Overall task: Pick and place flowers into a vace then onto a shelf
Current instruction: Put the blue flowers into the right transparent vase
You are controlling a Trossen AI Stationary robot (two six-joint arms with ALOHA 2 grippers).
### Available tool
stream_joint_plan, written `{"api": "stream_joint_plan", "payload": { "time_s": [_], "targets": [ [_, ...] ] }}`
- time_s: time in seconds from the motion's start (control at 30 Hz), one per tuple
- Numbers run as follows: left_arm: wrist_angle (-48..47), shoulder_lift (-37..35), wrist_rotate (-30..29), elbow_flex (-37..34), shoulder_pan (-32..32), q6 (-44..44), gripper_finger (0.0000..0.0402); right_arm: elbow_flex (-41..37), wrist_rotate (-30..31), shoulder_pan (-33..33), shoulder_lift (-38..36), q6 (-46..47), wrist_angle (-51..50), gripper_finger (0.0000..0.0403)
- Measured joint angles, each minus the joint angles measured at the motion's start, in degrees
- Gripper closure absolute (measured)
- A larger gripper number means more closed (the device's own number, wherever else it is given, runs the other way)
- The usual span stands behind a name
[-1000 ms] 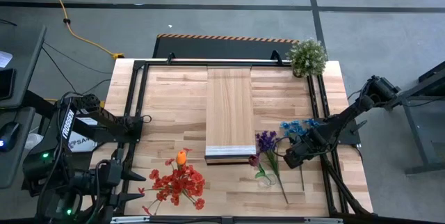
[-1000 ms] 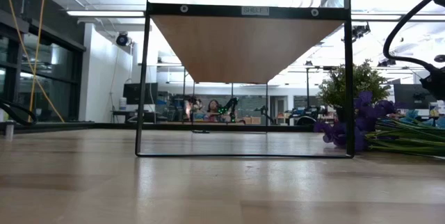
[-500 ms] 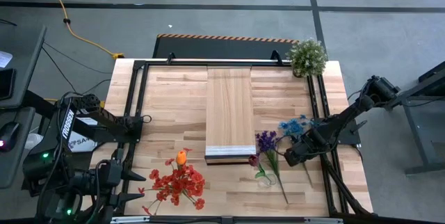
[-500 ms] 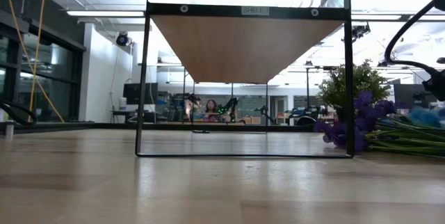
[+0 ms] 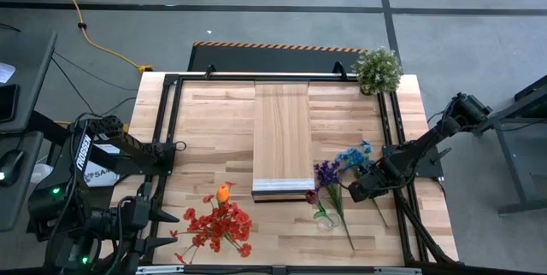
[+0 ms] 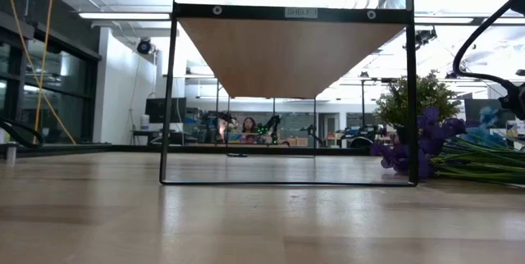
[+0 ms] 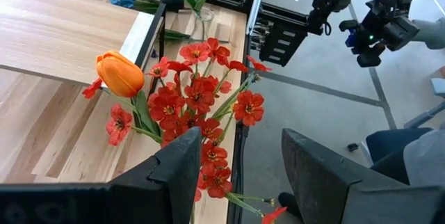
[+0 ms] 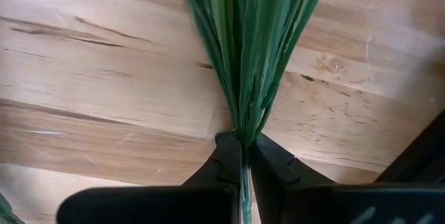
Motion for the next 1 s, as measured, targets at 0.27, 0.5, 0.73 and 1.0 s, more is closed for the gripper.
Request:
{"api": "stream_joint_plan", "payload": {
  "time_s": [0.27,0.5,0.73,1.0],
  "targets": [
    [-0.1,0.0,0.7,0.0,0.0,0.0,0.0169,-0.1,0.3,-0.6,-2.7,0.0,-0.6,0.0399],
    [-0.1,0.0,0.7,0.0,0.0,0.0,0.0169,-0.2,3.5,-3.8,-9.5,-1.1,-5.2,0.04],
    [-0.1,0.0,0.7,0.0,0.0,0.0,0.0169,-0.1,5.9,-6.8,-17.8,-2.5,-9.7,0.0401],
    [-0.1,0.0,0.7,0.0,0.0,0.0,0.0169,-0.1,10.5,-9.5,-26.0,-4.6,-10.1,0.0402]
  ]
}}
